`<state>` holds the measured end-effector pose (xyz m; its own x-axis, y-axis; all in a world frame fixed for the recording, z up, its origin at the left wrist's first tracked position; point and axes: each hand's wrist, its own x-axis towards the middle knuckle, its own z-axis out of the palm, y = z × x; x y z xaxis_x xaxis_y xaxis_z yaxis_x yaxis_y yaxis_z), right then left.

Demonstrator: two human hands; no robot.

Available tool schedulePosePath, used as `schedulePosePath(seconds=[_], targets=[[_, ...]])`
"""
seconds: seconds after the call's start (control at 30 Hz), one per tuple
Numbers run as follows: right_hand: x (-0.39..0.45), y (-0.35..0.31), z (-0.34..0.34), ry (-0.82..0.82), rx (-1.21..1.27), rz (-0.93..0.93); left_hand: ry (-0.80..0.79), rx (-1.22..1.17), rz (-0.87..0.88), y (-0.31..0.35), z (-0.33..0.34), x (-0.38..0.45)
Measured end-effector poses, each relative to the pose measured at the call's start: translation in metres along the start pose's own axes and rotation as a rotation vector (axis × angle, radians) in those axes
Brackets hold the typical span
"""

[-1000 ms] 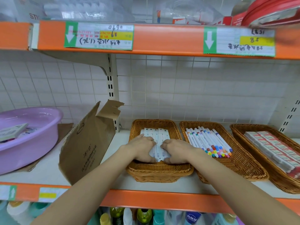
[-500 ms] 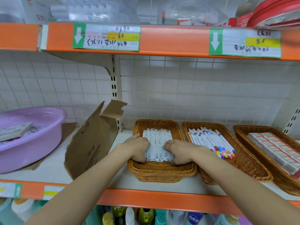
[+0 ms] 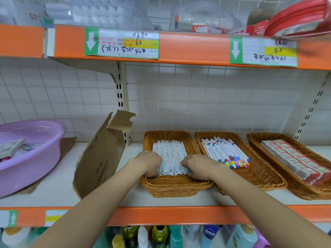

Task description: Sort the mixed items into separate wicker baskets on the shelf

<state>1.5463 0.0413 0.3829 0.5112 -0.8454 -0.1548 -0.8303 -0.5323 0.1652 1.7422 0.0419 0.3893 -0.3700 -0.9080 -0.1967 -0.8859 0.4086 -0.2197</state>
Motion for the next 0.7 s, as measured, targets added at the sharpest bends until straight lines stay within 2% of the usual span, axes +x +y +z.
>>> schedulePosePath(seconds=[0.43,0.7], targets=[[-0.013,-0.007,-0.005,0.062,0.030,0.007,0.044,-0.004,0.026,0.009,-0.005,-0.010],[-0.039,0.026,-0.017,0.181,0.001,-0.092,0.122,-0.029,-0.034,0.056,-0.036,-0.001]])
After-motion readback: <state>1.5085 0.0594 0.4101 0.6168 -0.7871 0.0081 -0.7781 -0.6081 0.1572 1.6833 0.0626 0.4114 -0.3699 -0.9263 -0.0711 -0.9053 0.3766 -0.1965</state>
